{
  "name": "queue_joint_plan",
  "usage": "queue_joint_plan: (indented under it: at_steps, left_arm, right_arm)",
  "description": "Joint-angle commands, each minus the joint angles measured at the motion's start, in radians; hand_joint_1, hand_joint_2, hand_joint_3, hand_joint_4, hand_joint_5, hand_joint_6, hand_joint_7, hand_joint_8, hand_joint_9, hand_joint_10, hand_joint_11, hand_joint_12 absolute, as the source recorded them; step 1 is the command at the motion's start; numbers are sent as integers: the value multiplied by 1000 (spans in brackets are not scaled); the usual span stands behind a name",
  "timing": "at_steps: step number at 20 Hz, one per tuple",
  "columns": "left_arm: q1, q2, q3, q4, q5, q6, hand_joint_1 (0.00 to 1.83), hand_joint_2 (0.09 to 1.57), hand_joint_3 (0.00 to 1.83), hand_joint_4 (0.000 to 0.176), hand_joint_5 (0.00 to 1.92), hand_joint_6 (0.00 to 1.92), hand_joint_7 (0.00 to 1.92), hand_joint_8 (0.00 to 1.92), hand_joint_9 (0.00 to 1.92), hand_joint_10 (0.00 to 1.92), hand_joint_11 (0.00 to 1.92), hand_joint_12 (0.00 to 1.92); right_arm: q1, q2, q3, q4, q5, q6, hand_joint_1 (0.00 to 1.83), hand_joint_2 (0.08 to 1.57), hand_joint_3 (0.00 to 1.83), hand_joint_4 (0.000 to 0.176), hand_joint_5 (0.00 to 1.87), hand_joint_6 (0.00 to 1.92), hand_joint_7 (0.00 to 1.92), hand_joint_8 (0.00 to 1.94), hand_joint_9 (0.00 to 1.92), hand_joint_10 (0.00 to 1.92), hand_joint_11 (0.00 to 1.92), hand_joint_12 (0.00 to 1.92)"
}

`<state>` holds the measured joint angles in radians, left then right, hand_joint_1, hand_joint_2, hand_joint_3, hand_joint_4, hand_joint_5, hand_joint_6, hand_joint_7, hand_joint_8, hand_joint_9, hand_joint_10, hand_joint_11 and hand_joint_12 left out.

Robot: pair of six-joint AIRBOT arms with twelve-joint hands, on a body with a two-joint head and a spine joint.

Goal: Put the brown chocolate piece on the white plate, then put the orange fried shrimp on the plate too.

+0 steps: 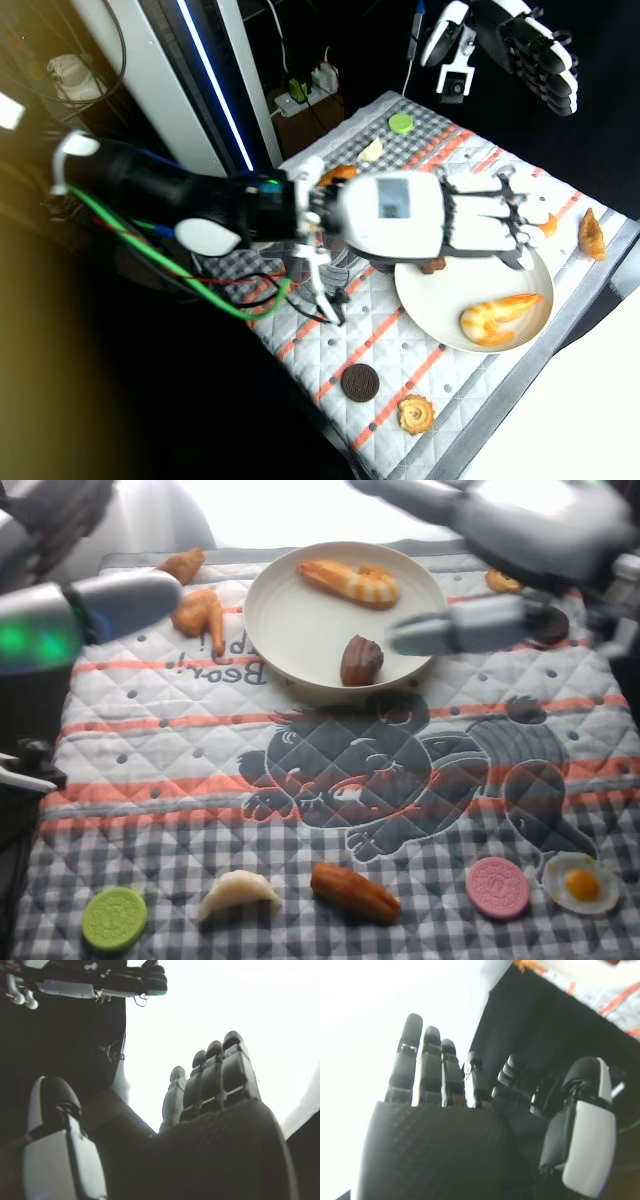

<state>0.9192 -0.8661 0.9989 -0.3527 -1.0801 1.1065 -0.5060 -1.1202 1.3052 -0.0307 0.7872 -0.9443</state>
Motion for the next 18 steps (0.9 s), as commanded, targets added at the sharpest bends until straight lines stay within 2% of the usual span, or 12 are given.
queue_joint_plan:
  at_steps: [1,3,5,6,8,9,11,13,14,16,17,18]
  left_arm:
    - [-3,8,4,20,-160,-37,728,867,11,81,92,17,52,6,24,9,51,23]
    - [20,20,3,35,-220,-109,749,873,11,50,102,14,59,6,12,2,25,17]
    - [41,27,-5,58,-290,-157,742,856,2,118,59,0,79,10,2,0,0,0]
    - [48,30,-9,68,-319,-172,757,863,5,151,34,0,38,1,0,0,0,0]
    - [67,40,-24,87,-393,-200,744,859,2,172,16,0,7,2,8,3,0,0]
    - [78,44,-34,95,-433,-210,694,814,0,119,2,0,1,0,45,17,0,0]
    - [113,48,-55,110,-527,-231,725,862,7,157,0,0,0,0,31,4,0,0]
    - [126,50,-60,113,-554,-243,727,876,13,160,0,0,0,0,20,0,0,0]
    - [133,50,-62,113,-573,-252,705,925,32,113,0,0,3,1,11,0,0,0]
    - [151,50,-68,113,-625,-272,517,1042,26,95,0,0,0,0,0,0,0,0]
    - [163,50,-70,115,-648,-287,371,1086,40,83,0,0,0,0,1,0,0,0]
    - [163,51,-69,119,-650,-301,373,1138,23,60,22,1,0,0,15,2,9,6]
  right_arm:
    - [-6,16,-13,22,198,0,345,909,0,158,0,0,74,7,3,8,0,14]
    - [-81,77,-70,50,303,0,387,893,0,172,0,0,72,5,8,3,13,6]
    - [-159,129,-126,67,407,0,403,897,0,153,0,0,84,7,8,2,21,10]
    - [-193,150,-148,74,454,0,427,918,5,171,0,0,77,3,1,0,14,7]
    - [-266,195,-201,92,557,0,405,962,18,173,0,0,105,11,45,16,6,3]
    - [-303,216,-228,101,610,0,481,929,0,161,0,0,110,11,50,15,0,0]
    - [-405,256,-292,108,755,0,574,921,0,110,24,8,166,11,168,28,94,42]
    - [-442,266,-313,110,807,0,571,912,0,96,55,5,202,7,217,19,131,58]
    - [-464,271,-324,113,840,0,597,938,10,88,85,12,222,10,235,18,148,65]
    - [-508,279,-340,128,908,0,493,1040,6,0,161,11,341,10,385,4,258,302]
    - [-522,285,-346,134,945,0,403,1088,9,0,195,8,438,13,496,10,358,476]
    - [-527,291,-351,142,975,0,406,1139,0,0,181,5,340,2,331,1,137,556]
